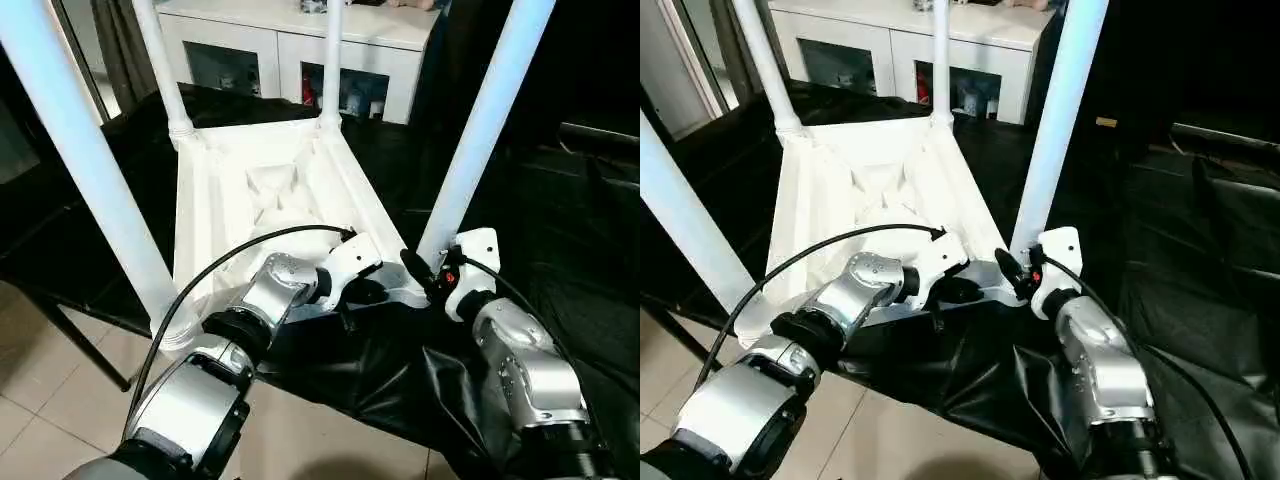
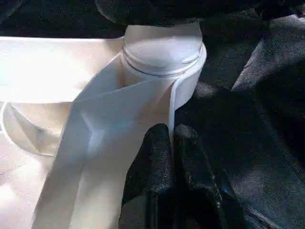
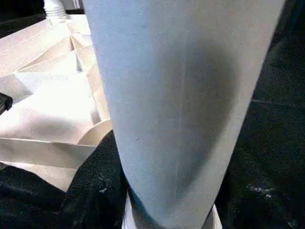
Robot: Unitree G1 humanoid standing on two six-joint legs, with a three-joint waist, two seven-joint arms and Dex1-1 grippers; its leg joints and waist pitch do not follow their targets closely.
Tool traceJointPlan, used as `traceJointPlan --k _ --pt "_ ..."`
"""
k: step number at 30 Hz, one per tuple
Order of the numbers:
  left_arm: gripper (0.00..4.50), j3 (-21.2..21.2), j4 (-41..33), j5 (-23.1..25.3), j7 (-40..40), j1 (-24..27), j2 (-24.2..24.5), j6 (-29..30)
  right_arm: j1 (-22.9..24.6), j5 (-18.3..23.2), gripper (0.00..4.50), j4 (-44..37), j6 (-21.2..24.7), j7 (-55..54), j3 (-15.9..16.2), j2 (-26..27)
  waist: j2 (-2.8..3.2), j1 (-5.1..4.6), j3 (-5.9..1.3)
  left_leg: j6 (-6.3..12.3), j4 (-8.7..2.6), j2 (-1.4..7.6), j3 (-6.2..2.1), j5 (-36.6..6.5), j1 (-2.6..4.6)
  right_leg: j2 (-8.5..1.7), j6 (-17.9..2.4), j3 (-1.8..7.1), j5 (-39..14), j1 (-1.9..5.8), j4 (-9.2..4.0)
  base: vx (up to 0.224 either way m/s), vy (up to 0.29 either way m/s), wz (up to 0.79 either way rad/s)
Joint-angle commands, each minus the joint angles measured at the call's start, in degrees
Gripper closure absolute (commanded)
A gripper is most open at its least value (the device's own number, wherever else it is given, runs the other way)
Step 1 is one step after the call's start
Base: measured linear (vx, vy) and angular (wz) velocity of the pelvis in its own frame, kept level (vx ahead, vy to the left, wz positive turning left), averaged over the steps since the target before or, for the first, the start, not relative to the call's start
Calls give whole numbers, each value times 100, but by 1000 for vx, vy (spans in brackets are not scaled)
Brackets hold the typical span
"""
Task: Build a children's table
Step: Rotate leg to tighten
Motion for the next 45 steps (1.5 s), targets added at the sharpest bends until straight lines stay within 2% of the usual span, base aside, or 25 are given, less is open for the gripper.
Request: traceJointPlan --k 1,3,4,7,9,10,11,13,17,19,20,21,22,24,25,27,28,31,32,36,39,42,43,44,45 --pt "450 296 93 -122 477 -126 6 -432 193 122 258 -77 150 346 440 176 -106 -14 -272 351 -372 170 -92 -1441 45 -271 -951 187 -1812 220 -463 0 0 0" --pt "450 345 57 -250 222 -92 6 -594 207 245 258 -215 127 542 479 174 -123 -6 -266 372 -373 172 -88 -1479 52 -284 -915 189 -1972 220 -480 0 0 0" --pt "405 368 50 -302 132 -87 3 -627 210 262 202 -248 118 562 478 178 -128 -5 -264 373 -374 172 -88 -1480 51 -284 -904 190 -2010 218 -483 0 0 0" --pt "390 376 14 -363 -45 -83 42 -622 173 321 186 -337 156 563 415 171 -106 4 -272 385 -370 167 -88 -1481 42 -291 -932 185 -2024 232 -481 0 0 0" --pt "357 381 -49 -390 -127 -54 70 -663 155 355 154 -397 193 546 373 155 -57 -19 -285 349 -394 213 -115 -1389 23 -281 -1058 179 -1602 248 -429 0 0 0" --pt "357 416 -132 -439 -204 -35 94 -655 160 374 154 -484 228 582 361 106 -73 -38 -278 341 -398 204 -115 -1360 0 -275 -1069 175 -1517 254 -424 0 0 0" --pt "351 444 -188 -476 -265 -21 111 -653 169 383 147 -548 249 611 357 70 -60 -39 -281 326 -390 203 -106 -1389 33 -270 -1108 174 -1429 250 -415 0 0 0" --pt "326 479 -352 -527 -397 24 183 -636 205 464 122 -724 350 680 303 -20 -53 -42 -293 364 -374 212 -103 -1269 33 -276 -1230 185 -1144 260 -377 0 0 0" --pt "294 492 -1392 -768 -823 395 465 -176 329 531 89 -1211 598 901 238 -395 -104 -7 -295 572 -342 228 -90 -834 6 -282 -1465 190 -367 308 -258 0 0 0" --pt "273 407 -2008 -822 -1075 669 700 152 333 545 70 -1278 632 1009 215 -518 -81 -5 -297 624 -328 230 -78 -766 23 -286 -1543 195 -289 300 -240 0 0 0" --pt "273 253 -2898 -872 -1437 1096 1080 668 342 540 70 -1322 664 1210 261 -696 -66 -1 -290 606 -333 237 -76 -813 31 -291 -1565 195 -350 304 -242 0 0 0" --pt "265 215 -3113 -884 -1519 1203 1173 799 351 543 66 -1334 674 1265 281 -737 -72 1 -303 585 -345 269 -96 -781 26 -315 -1593 195 -299 340 -210 0 0 0" --pt "265 123 -3735 -926 -1733 1522 1452 1197 404 574 66 -1405 701 1486 370 -872 -55 -29 -279 573 -340 255 -70 -809 34 -270 -1572 199 -352 297 -230 0 0 0" --pt "236 64 -4359 -1011 -1911 1865 1751 1585 469 610 65 -1481 691 1726 454 -1006 -46 -39 -255 498 -363 266 -67 -946 42 -265 -1522 204 -625 287 -249 0 0 0" --pt "231 45 -5072 -1113 -2035 2266 2098 2055 547 714 65 -1593 676 2019 524 -1178 -42 -36 -255 376 -364 274 -64 -1152 83 -261 -1478 204 -867 262 -252 0 0 0" --pt "215 102 -5736 -1212 -2017 2648 2408 2501 630 880 65 -1757 726 2283 516 -1375 -78 -34 -212 251 -406 284 -62 -1379 88 -239 -1346 211 -1253 238 -306 0 0 0" --pt "201 118 -5824 -1227 -2001 2703 2446 2566 644 903 65 -1783 741 2313 507 -1403 -53 -19 -213 205 -409 290 -65 -1438 108 -239 -1329 213 -1318 229 -299 0 0 0" --pt "186 369 -6489 -1135 -1680 3179 2682 3030 750 1037 65 -1943 810 2652 419 -1720 -70 20 -190 127 -426 286 -71 -1507 99 -237 -1216 220 -1437 232 -316 0 0 0" --pt "173 409 -6555 -1099 -1623 3234 2701 3074 767 1047 65 -1966 821 2707 417 -1774 -58 39 -179 113 -422 277 -59 -1562 122 -223 -1156 223 -1537 205 -339 0 0 0" --pt "145 844 -7311 -912 -1065 3780 2858 3702 959 986 65 -2091 841 3059 360 -2277 -70 58 -186 114 -415 252 -83 -1522 86 -231 -1027 212 -1680 235 -358 0 0 0" --pt "119 1101 -7589 -951 -753 4020 2913 3945 936 878 65 -1947 739 2931 237 -2345 -72 54 -186 129 -405 237 -83 -1498 74 -225 -1030 203 -1711 224 -368 0 0 0" --pt "92 1458 -7956 -1228 -766 4416 3110 4228 1002 1194 65 -2061 948 3138 166 -2430 -66 50 -185 197 -405 227 -101 -1501 62 -211 -1008 188 -1773 232 -366 0 0 0" --pt "81 1458 -7956 -1228 -766 4416 3110 4228 1002 1194 65 -2061 948 3138 166 -2430 -65 50 -184 208 -401 222 -95 -1535 74 -198 -991 187 -1806 219 -373 0 0 0" --pt "71 1561 -8055 -1275 -805 4544 3198 4336 1087 1447 65 -2215 1152 3307 183 -2464 -56 61 -190 211 -391 227 -87 -1558 108 -195 -995 195 -1805 188 -386 0 0 0" --pt "62 1631 -8132 -1300 -824 4638 3267 4417 1151 1653 65 -2335 1324 3438 193 -2487 -52 73 -190 244 -401 235 -106 -1521 83 -201 -1022 194 -1680 230 -360 0 0 0"
